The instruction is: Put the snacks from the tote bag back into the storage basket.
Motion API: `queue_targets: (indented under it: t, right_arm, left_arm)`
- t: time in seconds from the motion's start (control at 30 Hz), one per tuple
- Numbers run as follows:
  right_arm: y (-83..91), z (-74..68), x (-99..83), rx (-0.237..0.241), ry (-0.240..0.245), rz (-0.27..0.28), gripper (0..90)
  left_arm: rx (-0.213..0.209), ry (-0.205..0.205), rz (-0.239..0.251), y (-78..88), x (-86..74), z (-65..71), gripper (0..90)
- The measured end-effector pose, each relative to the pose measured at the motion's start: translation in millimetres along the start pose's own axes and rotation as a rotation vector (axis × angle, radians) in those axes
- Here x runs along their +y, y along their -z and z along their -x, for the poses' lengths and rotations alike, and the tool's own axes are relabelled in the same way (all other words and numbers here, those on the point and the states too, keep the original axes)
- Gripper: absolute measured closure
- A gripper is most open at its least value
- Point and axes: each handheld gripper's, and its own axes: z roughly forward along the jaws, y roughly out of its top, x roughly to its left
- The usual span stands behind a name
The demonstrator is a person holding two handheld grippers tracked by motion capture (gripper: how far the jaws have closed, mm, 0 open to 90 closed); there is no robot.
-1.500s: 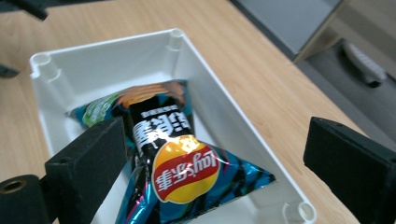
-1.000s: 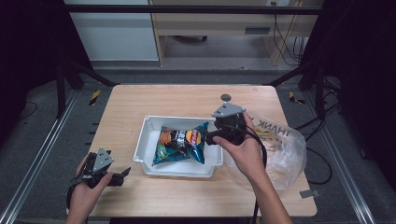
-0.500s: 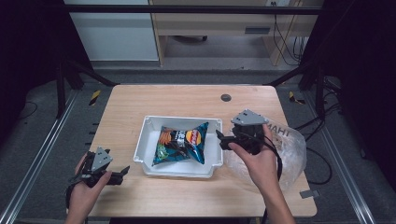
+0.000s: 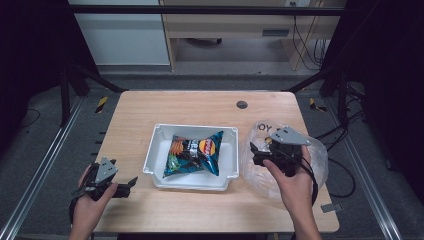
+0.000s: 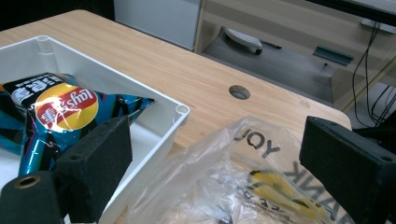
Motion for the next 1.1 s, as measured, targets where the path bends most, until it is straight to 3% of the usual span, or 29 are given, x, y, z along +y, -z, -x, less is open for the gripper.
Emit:
queue_targets:
  t: [0.4, 0.6, 1.1]
  right_arm:
    - [6.4, 5.0, -21.0, -0.046, -0.052, -0.005, 9.8]
    - [6.3, 4.7, -30.8, -0.044, -0.056, -0.023, 9.7]
    - [-13.2, 14.7, -62.0, -0.046, -0.096, -0.112, 9.3]
  left_arm:
    - [-0.002, 0.025, 0.011, 5.1, -3.1, -0.9, 4.0]
    - [-0.004, 0.024, 0.006, 5.3, -3.8, -0.5, 3.9]
    - [-0.006, 0.031, 0.001, 4.8, -4.5, -0.9, 4.0]
